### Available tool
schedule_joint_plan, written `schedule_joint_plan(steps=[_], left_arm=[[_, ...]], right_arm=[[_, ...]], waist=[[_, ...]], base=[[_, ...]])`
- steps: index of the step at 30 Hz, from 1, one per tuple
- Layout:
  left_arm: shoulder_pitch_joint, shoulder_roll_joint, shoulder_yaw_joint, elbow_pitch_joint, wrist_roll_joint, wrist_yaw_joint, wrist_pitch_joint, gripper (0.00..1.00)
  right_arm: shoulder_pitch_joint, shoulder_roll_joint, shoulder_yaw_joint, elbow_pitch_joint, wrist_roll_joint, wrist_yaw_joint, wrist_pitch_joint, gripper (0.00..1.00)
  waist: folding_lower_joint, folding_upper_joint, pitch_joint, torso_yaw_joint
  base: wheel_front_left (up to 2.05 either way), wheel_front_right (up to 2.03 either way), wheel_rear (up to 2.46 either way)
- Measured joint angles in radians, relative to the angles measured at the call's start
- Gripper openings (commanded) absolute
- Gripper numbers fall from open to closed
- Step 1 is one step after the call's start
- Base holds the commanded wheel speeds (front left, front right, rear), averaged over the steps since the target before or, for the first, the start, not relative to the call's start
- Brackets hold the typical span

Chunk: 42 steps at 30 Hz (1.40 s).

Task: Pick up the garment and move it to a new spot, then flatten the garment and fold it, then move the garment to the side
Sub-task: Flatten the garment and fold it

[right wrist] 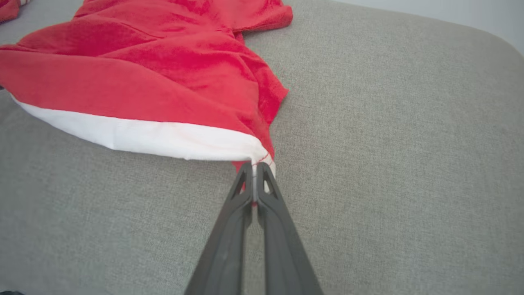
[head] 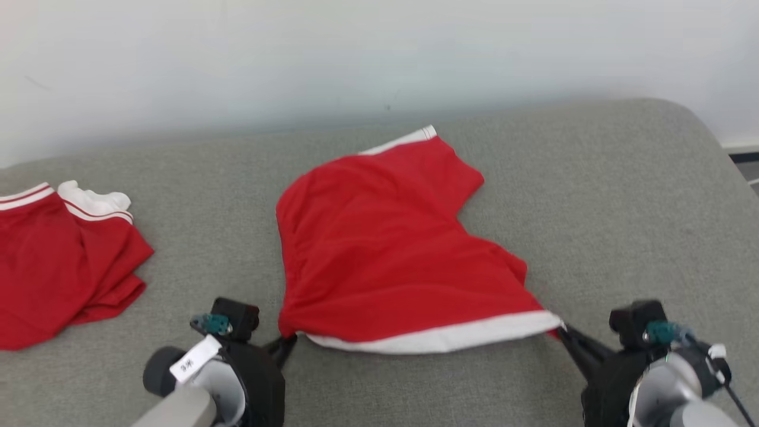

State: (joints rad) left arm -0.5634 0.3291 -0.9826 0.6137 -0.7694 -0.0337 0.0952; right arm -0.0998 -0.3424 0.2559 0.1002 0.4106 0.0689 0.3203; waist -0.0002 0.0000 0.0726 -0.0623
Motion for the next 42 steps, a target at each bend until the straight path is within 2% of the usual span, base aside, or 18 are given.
schedule_joint_plan(steps=[4, 13, 14, 15, 16, 23, 27, 29, 32, 34, 37, 42], left_arm=[[0.049, 0.002, -0.004, -0.02, -0.008, 0.013, -0.004, 0.0], [0.146, 0.039, -0.006, -0.068, -0.021, 0.036, -0.018, 0.02], [0.151, 0.041, -0.009, -0.074, -0.021, 0.043, -0.018, 0.47], [0.153, 0.043, -0.011, -0.078, -0.021, 0.043, -0.018, 1.0], [0.154, 0.043, -0.012, -0.081, -0.021, 0.044, -0.018, 1.0], [0.173, 0.049, -0.041, -0.087, -0.011, 0.053, -0.016, 1.0], [0.194, 0.078, -0.041, -0.096, -0.005, 0.063, -0.017, 1.0], [0.217, 0.097, -0.024, -0.095, -0.005, 0.098, -0.031, 1.0], [0.237, 0.115, 0.052, -0.115, -0.02, 0.137, -0.105, 1.0], [0.237, 0.11, 0.102, -0.148, -0.024, 0.144, -0.168, 1.0], [0.238, 0.085, 0.158, -0.187, -0.036, 0.157, -0.253, 1.0], [0.271, 0.05, 0.227, -0.22, -0.034, 0.158, -0.347, 1.0]], right_arm=[[0.054, -0.011, 0.009, -0.009, -0.008, -0.016, 0.034, 0.0], [0.129, -0.02, 0.029, -0.052, -0.008, -0.029, 0.086, 0.0], [0.134, -0.02, 0.032, -0.056, -0.007, -0.03, 0.094, 0.0], [0.136, -0.019, 0.036, -0.057, -0.001, -0.025, 0.095, 0.21], [0.136, -0.014, 0.038, -0.057, 0.012, -0.025, 0.095, 1.0], [0.142, 0.001, 0.058, -0.012, 0.023, -0.016, 0.111, 1.0], [0.172, -0.011, 0.045, -0.003, 0.023, -0.018, 0.111, 1.0], [0.174, -0.02, 0.017, -0.004, 0.023, -0.028, 0.099, 1.0], [0.172, -0.015, -0.069, -0.037, 0.037, -0.067, 0.026, 1.0], [0.165, 0.007, -0.124, -0.067, 0.067, -0.089, -0.039, 1.0], [0.149, 0.054, -0.155, -0.1, 0.087, -0.095, -0.129, 1.0], [0.15, 0.118, -0.188, -0.08, 0.091, -0.132, -0.245, 1.0]], waist=[[0.0, 0.0, -0.029, 0.012], [0.0, 0.0, -0.083, 0.022], [-0.0001, -0.0001, -0.086, 0.022], [-0.0001, 0.0, -0.087, 0.022], [0.0, 0.0, -0.087, 0.022], [0.0001, 0.0, -0.092, 0.028], [0.0001, 0.0, -0.103, 0.035], [0.0001, 0.0, -0.11, 0.038], [0.0002, 0.0, -0.123, 0.041], [0.0001, 0.0, -0.133, 0.044], [0.0002, 0.0, -0.148, 0.049], [0.0002, -0.0001, -0.18, 0.055]], base=[[0.0, 0.0, 0.0], [0.0, 0.0, 0.0], [0.0, 0.0, 0.0], [0.0, 0.0, 0.0], [0.0, 0.0, 0.0], [0.0, 0.0, 0.0], [0.0, 0.0, 0.0], [0.0, 0.0, 0.0], [0.0, 0.0, 0.0], [0.0, 0.0, 0.0], [0.0, 0.0, 0.0], [0.0, 0.0, 0.0]])
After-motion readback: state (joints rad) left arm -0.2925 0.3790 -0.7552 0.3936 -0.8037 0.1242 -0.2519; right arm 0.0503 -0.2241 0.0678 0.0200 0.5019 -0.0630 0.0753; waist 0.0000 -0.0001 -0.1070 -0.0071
